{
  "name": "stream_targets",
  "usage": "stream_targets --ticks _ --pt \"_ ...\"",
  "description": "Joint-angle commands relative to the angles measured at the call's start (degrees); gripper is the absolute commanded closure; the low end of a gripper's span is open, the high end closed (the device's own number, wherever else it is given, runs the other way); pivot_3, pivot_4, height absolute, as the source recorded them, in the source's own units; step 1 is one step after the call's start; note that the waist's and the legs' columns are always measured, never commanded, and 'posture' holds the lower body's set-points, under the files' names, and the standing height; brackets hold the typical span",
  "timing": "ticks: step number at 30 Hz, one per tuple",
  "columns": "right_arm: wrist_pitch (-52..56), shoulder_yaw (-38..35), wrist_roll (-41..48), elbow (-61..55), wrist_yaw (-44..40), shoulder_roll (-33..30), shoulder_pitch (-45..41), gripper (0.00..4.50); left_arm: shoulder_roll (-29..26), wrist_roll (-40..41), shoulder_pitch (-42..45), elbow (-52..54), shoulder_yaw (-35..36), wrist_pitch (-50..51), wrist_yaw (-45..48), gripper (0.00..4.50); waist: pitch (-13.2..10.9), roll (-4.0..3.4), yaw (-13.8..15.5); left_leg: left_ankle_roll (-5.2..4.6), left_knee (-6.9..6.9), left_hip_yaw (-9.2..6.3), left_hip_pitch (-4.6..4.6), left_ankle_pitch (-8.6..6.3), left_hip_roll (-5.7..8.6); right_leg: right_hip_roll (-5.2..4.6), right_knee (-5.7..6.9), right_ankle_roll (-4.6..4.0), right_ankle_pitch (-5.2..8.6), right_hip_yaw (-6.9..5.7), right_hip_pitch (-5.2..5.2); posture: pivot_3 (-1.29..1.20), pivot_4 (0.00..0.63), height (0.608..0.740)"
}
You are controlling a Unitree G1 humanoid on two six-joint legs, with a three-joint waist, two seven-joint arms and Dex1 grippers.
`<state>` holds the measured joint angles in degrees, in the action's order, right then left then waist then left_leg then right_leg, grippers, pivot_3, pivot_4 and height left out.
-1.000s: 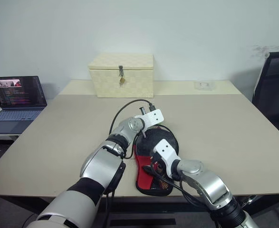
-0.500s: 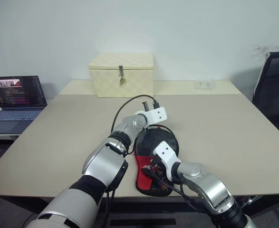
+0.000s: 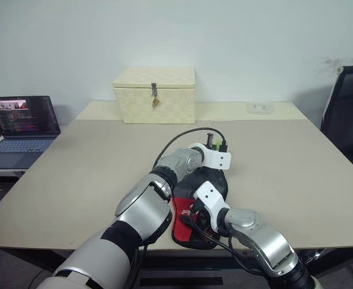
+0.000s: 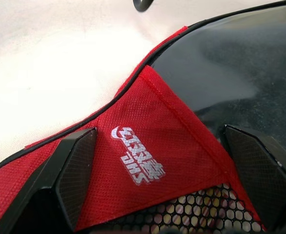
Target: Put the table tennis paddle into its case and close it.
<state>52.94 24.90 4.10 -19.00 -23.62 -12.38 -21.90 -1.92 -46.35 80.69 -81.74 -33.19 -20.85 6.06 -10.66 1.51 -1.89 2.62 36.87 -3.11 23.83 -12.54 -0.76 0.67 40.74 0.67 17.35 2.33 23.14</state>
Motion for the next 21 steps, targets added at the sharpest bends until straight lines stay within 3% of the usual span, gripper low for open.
stream_targets --ticks 1,9,13,21 --pt "4.6 4.3 1.1 4.2 -1.3 0.1 3.4 0.00 2.4 0.0 4.0 2.4 -0.4 -3.1 -2.4 4.49 0.0 0.00 0.0 0.00 0.00 0.00 0.00 0.00 0.00 0.00 0.00 0.00 0.00 0.01 0.00 0.00 0.150 0.740" --pt "4.1 4.1 0.6 4.6 -1.3 0.4 3.2 0.00 4.4 1.3 2.5 2.3 0.3 -4.3 0.7 4.49 0.0 0.01 0.0 0.00 0.00 0.01 -0.01 0.00 0.00 0.00 0.01 0.00 0.00 0.01 0.00 0.00 0.150 0.740" --pt "3.9 4.0 0.5 5.0 -1.5 0.5 3.0 0.00 4.7 4.4 0.9 2.2 2.8 -4.8 7.3 4.49 0.0 0.00 0.0 0.00 0.00 0.02 -0.02 0.00 0.00 0.00 0.02 0.00 0.00 0.01 0.00 0.00 0.150 0.740" --pt "3.1 3.2 0.5 7.0 -2.2 0.9 0.7 0.00 3.2 11.2 -2.2 2.7 8.4 -4.3 18.2 1.82 0.2 0.00 -0.6 0.00 0.02 0.04 -0.09 0.00 -0.01 0.01 0.07 0.00 0.00 0.05 -0.04 0.00 0.150 0.740"
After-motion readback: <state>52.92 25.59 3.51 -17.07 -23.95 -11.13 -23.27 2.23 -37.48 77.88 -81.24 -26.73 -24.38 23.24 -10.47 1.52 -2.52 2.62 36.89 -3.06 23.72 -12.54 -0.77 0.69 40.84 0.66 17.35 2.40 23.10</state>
